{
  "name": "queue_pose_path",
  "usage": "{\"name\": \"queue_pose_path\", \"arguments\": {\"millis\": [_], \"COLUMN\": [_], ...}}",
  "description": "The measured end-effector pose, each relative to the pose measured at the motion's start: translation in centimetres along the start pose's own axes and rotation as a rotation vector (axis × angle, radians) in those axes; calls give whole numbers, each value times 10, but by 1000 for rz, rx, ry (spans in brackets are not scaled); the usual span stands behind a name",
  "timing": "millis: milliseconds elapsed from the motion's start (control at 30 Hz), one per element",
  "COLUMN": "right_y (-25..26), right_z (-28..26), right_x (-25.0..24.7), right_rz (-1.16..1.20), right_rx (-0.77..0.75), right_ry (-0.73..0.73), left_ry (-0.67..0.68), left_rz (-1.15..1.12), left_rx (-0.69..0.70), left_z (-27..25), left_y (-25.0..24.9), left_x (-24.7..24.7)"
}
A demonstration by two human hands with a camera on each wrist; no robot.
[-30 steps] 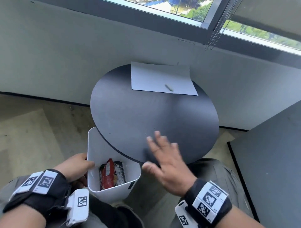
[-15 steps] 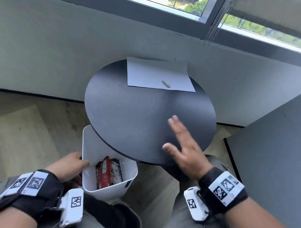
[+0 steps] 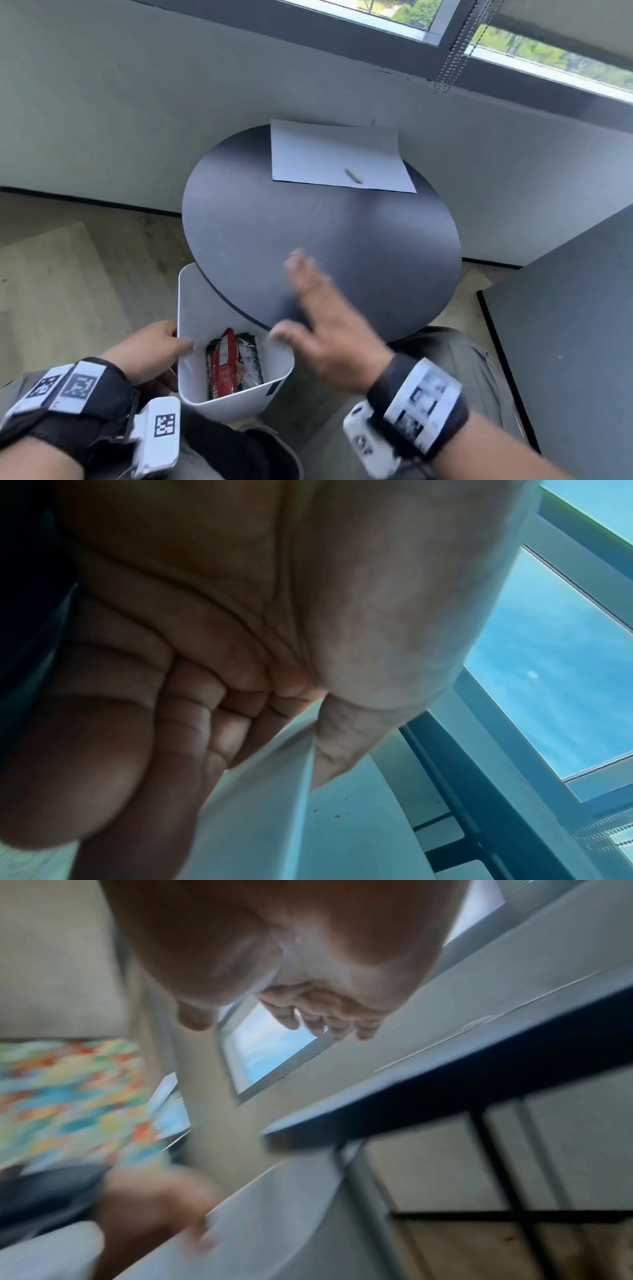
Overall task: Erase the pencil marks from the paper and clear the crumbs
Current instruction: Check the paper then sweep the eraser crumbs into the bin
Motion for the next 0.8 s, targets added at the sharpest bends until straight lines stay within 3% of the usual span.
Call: {"name": "queue_pose_path", "arguments": {"millis": [67,133,167,267,367,467,533,600,667,733,800], "right_y": [-61,-108,-115,-64,28,64,29,-32,-76,-70,-25], "right_z": [19,24,27,40,26,11,22,32,33,39,49], "right_x": [-42,-66,-63,-6,55,57,29,-10,-29,-14,25], "right_rz": [-57,-161,-190,-293,-290,-88,-25,-145,-258,-334,-376], "right_rx": [381,719,787,627,225,-113,-47,298,648,655,469], "right_ry": [-156,-153,-118,29,167,220,10,-171,-110,-11,58], "left_ry": [3,4,5,15,19,9,5,-8,-10,-15,-30], "left_rz": [-5,-1,12,21,2,-15,-62,-66,-73,-79,-94], "left_rx": [1,13,22,12,20,26,0,-12,-13,-7,-20], "left_z": [-1,-3,-2,-3,-6,-10,-10,-7,-6,-5,-5], "left_y": [-2,-5,-5,-5,-8,-9,-7,-5,-4,-4,-3], "left_x": [0,-1,-2,-4,-6,-7,-7,-7,-8,-10,-13]}}
Point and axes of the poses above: each hand's wrist, its own z-axis towards the middle knuckle, its own x-axis out of the palm, y = z × x, the point moved 5 cm from there along z, towards the middle knuckle, and after that the axes turned 6 degrees about x, right-handed, at the moved point
